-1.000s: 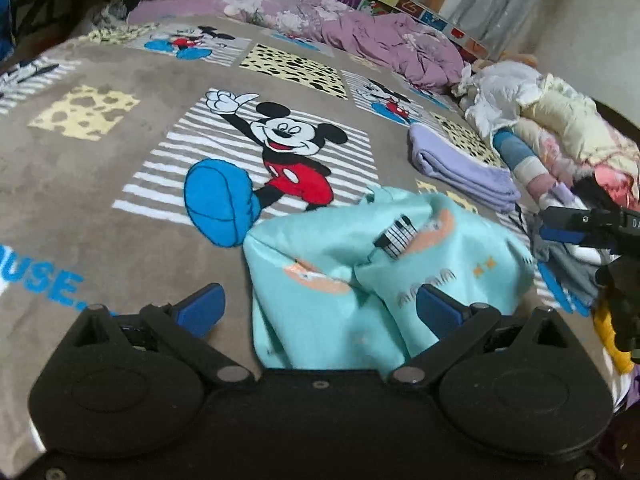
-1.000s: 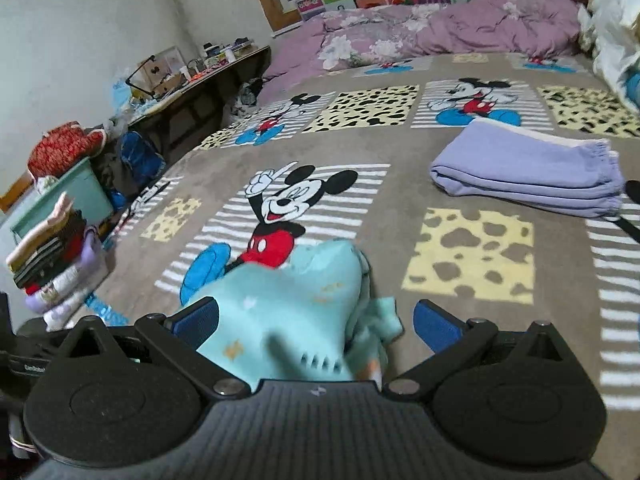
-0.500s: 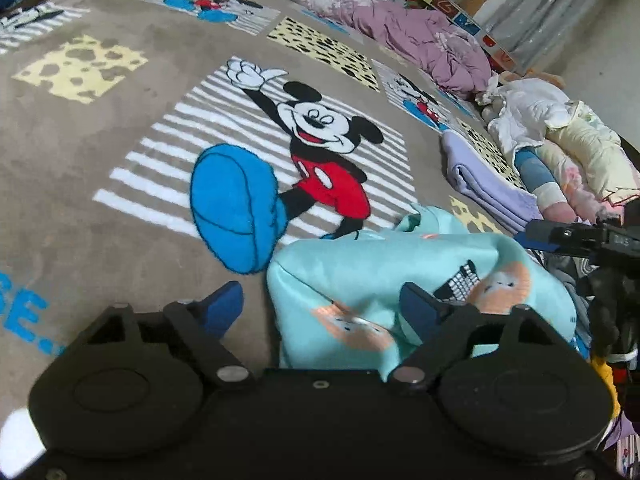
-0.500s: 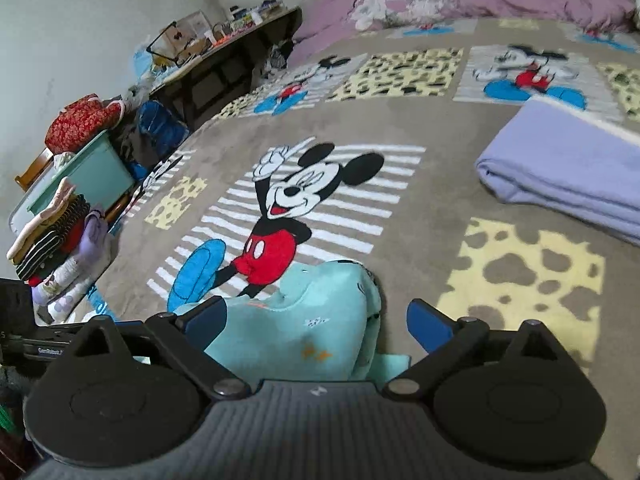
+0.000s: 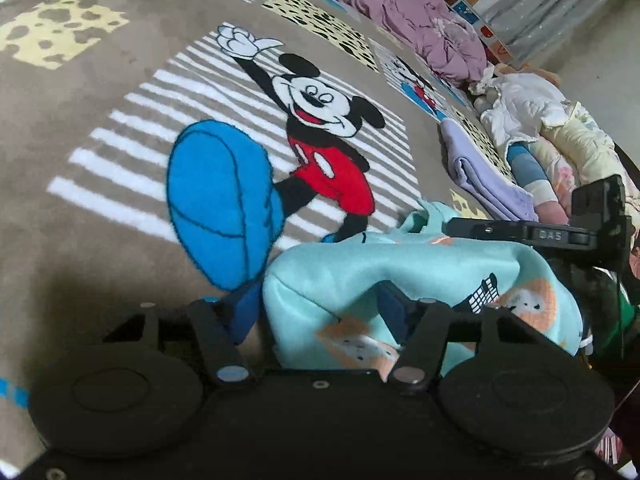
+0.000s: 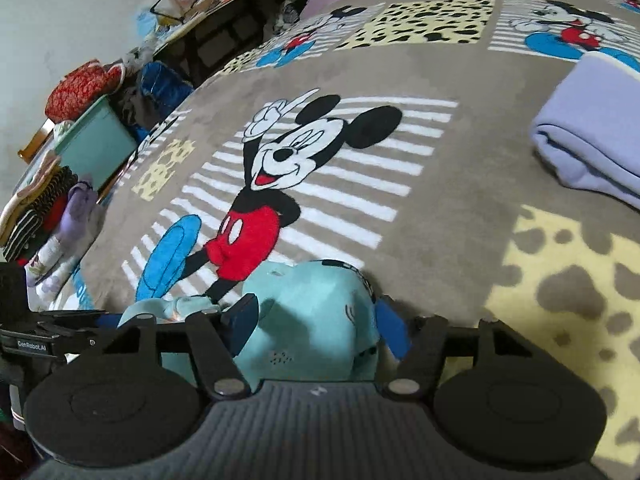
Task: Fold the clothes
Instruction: 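Lower both tools onto the light-blue shirt and close both grippers on its edge, then lift the shirt with both grippers and shake it open in the air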
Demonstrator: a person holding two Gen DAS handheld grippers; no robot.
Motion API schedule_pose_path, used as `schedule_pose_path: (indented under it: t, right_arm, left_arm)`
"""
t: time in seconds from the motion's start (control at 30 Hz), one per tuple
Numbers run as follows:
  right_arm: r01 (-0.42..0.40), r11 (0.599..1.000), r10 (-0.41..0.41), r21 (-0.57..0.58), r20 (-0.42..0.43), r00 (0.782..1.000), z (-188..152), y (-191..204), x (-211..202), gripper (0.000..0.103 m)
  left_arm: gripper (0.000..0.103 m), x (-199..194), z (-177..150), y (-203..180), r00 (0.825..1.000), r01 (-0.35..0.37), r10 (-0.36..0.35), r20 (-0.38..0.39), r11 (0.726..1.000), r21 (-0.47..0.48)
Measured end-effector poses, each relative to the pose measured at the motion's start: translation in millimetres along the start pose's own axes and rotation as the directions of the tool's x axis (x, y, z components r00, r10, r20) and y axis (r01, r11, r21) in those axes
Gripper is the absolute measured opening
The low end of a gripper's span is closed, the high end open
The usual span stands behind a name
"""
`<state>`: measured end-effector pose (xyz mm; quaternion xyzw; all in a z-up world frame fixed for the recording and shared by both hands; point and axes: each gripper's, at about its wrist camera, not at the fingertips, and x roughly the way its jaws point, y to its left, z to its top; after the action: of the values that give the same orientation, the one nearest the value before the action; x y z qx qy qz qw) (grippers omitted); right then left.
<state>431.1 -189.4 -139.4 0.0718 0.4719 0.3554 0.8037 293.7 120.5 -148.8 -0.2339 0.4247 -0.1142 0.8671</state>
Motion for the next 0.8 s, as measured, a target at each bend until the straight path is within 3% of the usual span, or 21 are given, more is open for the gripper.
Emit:
schedule_pose_path:
  t: [0.07,0.13,0.17,0.2,0.23,0.4,0.8]
  right_arm:
    - [-0.012,1.0,0.012,-0.005,-0.005,1.0,1.5,0.5,3.2,0.051]
    - [-0.022,1.0,0.022,-0.005,0.007,1.0,0.8,1.2,-1.5,0.036]
    - [-0.03,1.0,0.03,-0.003,0.016,0.999,0.1,1.4,-5.2,0.023]
    - [-0.038,0.999,0.038,-0.001,0.025,0.999,-0.7,1.5,-8.8,0.021]
    - [-0.046,0.999,0.046,0.0,0.035,0.998,-1.7,1.9,-12.6,0.019]
    - [-0.072,0.997,0.074,-0.026,0.088,0.993,-9.2,18.4,-44.4,0.015]
    - [-0.044,0.995,0.067,-0.086,0.286,0.956,-10.8,61.2,-162.7,0.014]
  left_arm:
    - [0.052,1.8,2.1,-0.8,1.0,-0.001,0.001,-0.008,1.0,0.009]
    - [0.037,3.5,4.2,-1.8,1.0,-0.002,0.002,-0.016,1.0,0.018]
    - [0.034,3.4,4.7,-4.1,1.0,-0.002,0.002,-0.017,1.0,0.027]
    - [0.027,0.8,4.7,-5.7,1.0,0.003,-0.003,-0.015,0.999,0.035]
    - [0.021,-1.9,4.8,-7.5,1.0,0.008,-0.007,-0.013,0.999,0.042]
    - [0.012,-21.7,7.3,-27.6,1.0,0.019,-0.02,0.005,0.994,0.111]
    - [0.008,-94.3,35.9,-114.1,0.99,0.0,-0.049,0.131,0.936,0.352]
